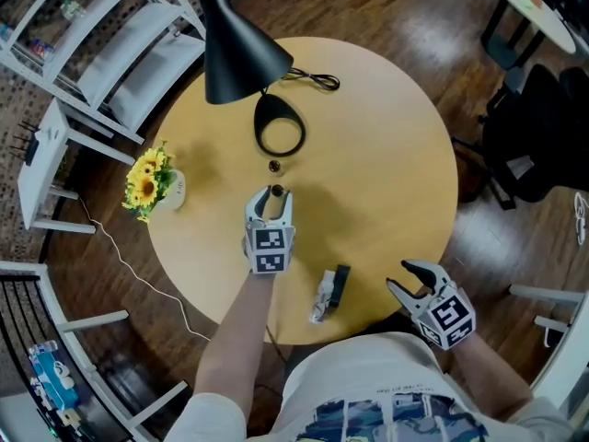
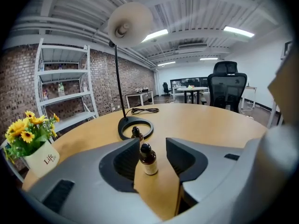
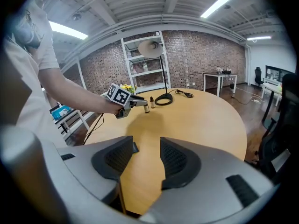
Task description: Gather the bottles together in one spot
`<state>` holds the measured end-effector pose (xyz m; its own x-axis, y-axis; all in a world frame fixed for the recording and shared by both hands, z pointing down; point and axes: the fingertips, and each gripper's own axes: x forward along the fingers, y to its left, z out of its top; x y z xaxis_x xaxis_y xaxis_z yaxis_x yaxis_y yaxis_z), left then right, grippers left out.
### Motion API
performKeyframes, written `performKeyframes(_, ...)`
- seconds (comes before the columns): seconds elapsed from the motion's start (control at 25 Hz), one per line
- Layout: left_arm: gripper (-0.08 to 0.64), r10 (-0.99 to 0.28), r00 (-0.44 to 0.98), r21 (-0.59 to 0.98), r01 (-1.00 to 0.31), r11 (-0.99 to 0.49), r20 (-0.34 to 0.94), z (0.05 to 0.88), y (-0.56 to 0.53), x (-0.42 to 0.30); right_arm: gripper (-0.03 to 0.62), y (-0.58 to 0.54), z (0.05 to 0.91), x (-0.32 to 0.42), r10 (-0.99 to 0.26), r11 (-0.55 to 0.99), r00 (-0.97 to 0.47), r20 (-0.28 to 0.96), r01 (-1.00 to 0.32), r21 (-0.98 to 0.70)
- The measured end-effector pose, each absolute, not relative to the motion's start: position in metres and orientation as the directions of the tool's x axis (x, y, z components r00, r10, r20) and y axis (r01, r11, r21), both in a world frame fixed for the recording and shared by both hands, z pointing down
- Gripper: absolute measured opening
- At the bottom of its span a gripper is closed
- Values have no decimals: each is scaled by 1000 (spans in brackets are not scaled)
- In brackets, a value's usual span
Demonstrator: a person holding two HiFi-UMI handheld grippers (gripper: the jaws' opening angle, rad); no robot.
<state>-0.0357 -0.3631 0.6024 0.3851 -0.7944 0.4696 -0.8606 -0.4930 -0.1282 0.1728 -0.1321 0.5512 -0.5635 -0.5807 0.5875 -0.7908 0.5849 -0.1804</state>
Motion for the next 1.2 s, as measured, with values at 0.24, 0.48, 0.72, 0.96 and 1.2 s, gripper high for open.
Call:
performKeyframes(0.24,189,-797,418,-65,-869,-491,437,560,-314,-50,212,-110,535,151,-595,593,-578,559,-785,-180)
performKeyframes(0.48,189,-763,468,139,-878,-458,446,525,-218,-83,212,-83,522,115,-608,594,-582,540,-785,-176)
performKeyframes(0.72,189,-727,522,292,-853,-433,446,510,-111,-137,212,-43,513,64,-593,624,-581,558,-769,-139)
performKeyframes(0.96,189,-706,528,288,-850,-442,473,500,-26,-175,212,0,494,32,-627,599,-537,564,-795,-91)
performKeyframes(1.2,189,-695,549,328,-835,-441,464,481,35,-199,212,53,483,9,-656,551,-494,570,-830,-86)
